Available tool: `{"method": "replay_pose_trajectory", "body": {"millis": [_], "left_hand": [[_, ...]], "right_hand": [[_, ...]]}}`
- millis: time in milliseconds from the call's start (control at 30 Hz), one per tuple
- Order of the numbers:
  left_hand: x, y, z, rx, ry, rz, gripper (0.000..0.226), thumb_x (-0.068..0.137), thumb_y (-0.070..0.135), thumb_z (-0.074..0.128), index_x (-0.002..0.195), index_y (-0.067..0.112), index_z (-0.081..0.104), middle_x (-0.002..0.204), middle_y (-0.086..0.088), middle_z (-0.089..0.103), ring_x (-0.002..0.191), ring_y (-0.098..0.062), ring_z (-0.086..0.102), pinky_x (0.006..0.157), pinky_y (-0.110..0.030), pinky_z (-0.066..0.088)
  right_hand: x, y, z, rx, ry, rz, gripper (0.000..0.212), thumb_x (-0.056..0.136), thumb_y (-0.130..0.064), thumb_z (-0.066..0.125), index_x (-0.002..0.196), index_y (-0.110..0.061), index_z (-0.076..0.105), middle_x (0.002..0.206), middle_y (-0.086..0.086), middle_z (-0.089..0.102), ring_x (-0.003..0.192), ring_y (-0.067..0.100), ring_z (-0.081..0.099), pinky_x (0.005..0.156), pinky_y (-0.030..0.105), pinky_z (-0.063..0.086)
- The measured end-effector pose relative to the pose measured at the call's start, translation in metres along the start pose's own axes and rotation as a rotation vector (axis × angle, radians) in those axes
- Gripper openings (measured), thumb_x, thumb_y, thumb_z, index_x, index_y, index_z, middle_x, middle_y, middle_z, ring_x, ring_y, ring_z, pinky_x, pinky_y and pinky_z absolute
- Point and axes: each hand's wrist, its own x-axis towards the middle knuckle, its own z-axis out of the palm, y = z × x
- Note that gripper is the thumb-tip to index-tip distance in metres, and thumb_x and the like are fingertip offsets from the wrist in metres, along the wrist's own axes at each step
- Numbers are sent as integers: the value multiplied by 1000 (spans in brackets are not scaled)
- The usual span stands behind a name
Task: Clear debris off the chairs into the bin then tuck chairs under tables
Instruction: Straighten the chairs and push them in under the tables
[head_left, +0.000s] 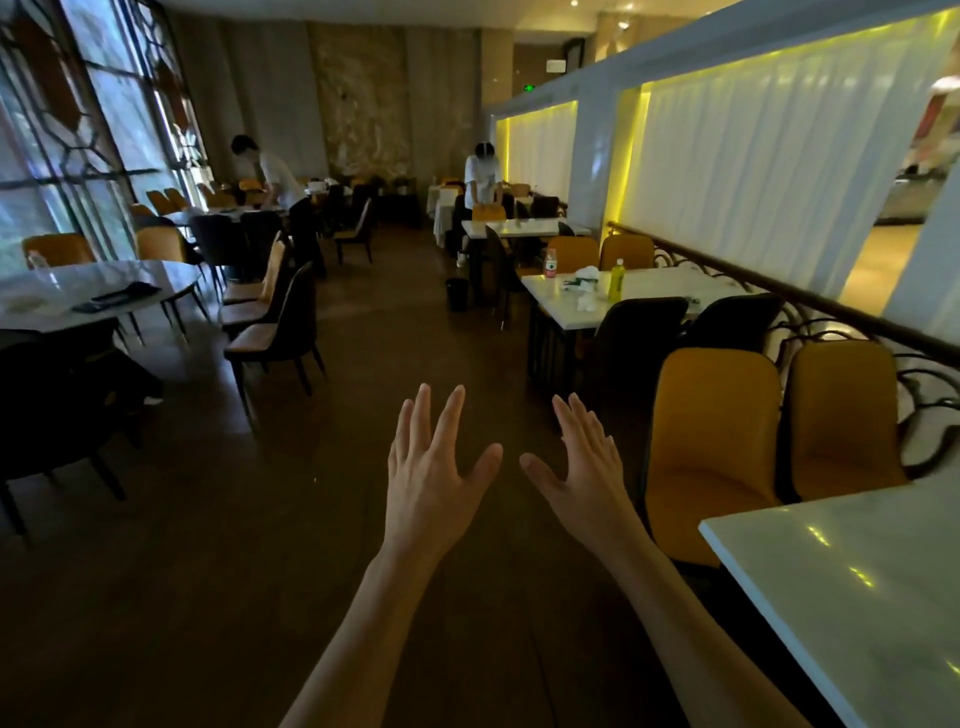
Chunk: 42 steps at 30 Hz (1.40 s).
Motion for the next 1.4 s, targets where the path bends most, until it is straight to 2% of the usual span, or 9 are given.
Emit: {"method": "replay_pose_trajectory", "body": {"millis": [100,233,300,467,633,800,1100,1233,1400], "left_hand": [[46,-10,30,2,-21,23,79,89,70,40,153,44,2,165,5,-11,150,-15,-15,116,-43,5],[118,-16,73,26,-55,78,80,89,70,39,153,44,0,165,5,-12,147,-12,-18,114,-41,1],[160,-16,93,13,-60,80,79,89,70,40,153,44,0,165,5,-12,148,-14,-17,114,-42,2],[244,-16,134,-7,-70,88,79,90,70,39,153,43,0,165,6,-12,146,-11,-19,115,-42,1],[318,-25,174,-28,-107,77,81,88,71,39,153,43,0,165,6,-12,149,-15,-15,118,-45,5],[395,-43,226,-60,-124,109,81,87,72,37,153,44,-1,164,8,-14,147,-12,-18,116,-43,2],[584,-85,332,-130,-192,141,81,89,70,41,154,44,-1,165,6,-12,149,-14,-13,117,-44,5],[664,-88,372,-143,-227,183,80,89,70,40,153,44,-1,165,6,-11,150,-15,-12,116,-43,4],[746,-85,425,-176,-249,241,81,88,74,36,153,45,-1,165,5,-11,149,-14,-13,115,-39,1]], "right_hand": [[40,22,11,8,21,11,88,87,-78,31,157,-34,2,166,-6,-8,152,17,-11,121,45,-5],[108,61,19,-3,81,35,102,75,-91,16,157,-33,2,166,-5,-7,152,19,-9,121,46,-4],[147,80,19,9,102,59,104,73,-92,15,157,-33,3,167,-5,-6,152,19,-8,120,47,-4],[234,122,20,-18,115,78,91,84,-82,27,157,-33,3,167,-4,-4,153,21,-6,120,46,-3],[304,155,23,-40,131,92,93,82,-84,23,157,-33,4,167,-5,-5,152,18,-7,120,43,-5],[378,195,38,-68,140,134,84,90,-71,35,157,-32,4,167,-5,-5,152,18,-8,120,42,-6],[560,266,73,-140,174,223,84,89,-71,33,157,-33,2,166,-4,-7,152,18,-9,120,42,-6],[631,297,75,-146,217,273,82,92,-67,37,158,-32,4,167,-4,-6,153,18,-8,120,42,-7],[704,342,79,-161,240,313,83,91,-71,34,158,-32,5,167,-4,-5,153,20,-6,120,43,-5]]}}
